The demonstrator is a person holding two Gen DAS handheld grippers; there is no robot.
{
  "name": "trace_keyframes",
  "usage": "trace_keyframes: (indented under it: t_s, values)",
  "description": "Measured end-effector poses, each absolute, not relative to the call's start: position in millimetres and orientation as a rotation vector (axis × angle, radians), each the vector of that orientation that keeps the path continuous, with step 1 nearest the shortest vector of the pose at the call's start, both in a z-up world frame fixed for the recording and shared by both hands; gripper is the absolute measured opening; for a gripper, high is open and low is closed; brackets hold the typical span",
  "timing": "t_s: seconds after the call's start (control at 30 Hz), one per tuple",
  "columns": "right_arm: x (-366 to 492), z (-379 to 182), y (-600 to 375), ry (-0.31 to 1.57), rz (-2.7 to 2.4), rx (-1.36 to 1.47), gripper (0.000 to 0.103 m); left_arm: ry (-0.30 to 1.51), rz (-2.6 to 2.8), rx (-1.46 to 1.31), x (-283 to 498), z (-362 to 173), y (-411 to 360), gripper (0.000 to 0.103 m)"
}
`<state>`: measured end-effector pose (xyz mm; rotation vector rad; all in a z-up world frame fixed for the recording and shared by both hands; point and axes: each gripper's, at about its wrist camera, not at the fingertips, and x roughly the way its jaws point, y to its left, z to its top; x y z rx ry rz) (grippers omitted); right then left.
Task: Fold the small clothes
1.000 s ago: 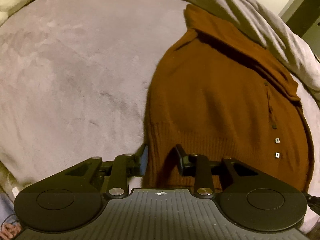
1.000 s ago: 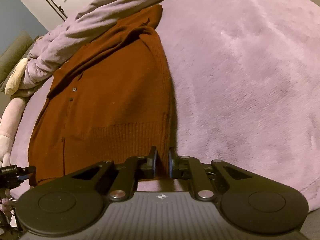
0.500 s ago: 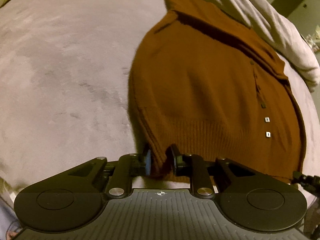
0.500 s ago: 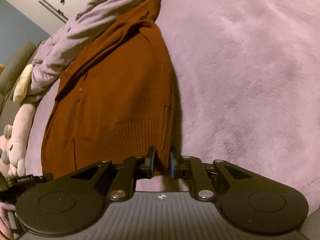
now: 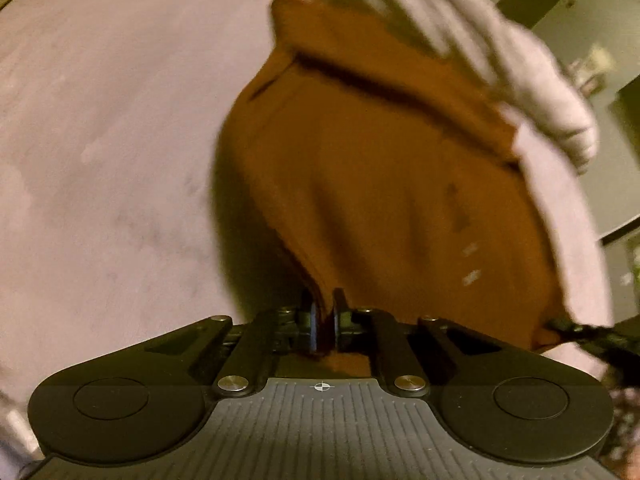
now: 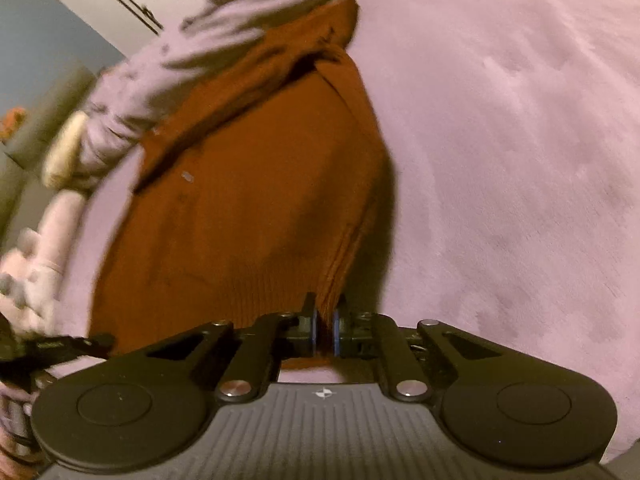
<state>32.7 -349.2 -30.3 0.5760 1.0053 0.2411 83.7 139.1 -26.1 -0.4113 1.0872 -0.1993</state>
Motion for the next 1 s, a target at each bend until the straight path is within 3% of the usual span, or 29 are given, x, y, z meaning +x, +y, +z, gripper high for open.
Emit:
trace_keyframes:
  t_s: [0.33,0.73,0.83,0.87,0.93,1.0]
  values:
    - [113,19,-342,0.815,0.264,0.609,0.006,0.871,-0.180,-0.534,166,24,154,0.009]
    - [230,10,-307,0.752,0.161,0.374,0.007,0.839,-0.002,-0.286,262,-7,133,0.010]
    - [229,4,-311,0.738,0.130,0.332,0.015,0.801,0.021,-0.260,256,-12,137,0.018]
    - [225,4,-315,0.720,0.128,0.327,0.018,0.783,0.031,-0.261,252,-13,142,0.029]
    - [216,4,-320,0.694,0.131,0.289,0.034,0.757,0.028,-0.265,247,-16,154,0.038]
    - [208,4,-324,0.678,0.138,0.214,0.037,0.751,-0.015,-0.252,243,-20,162,0.053]
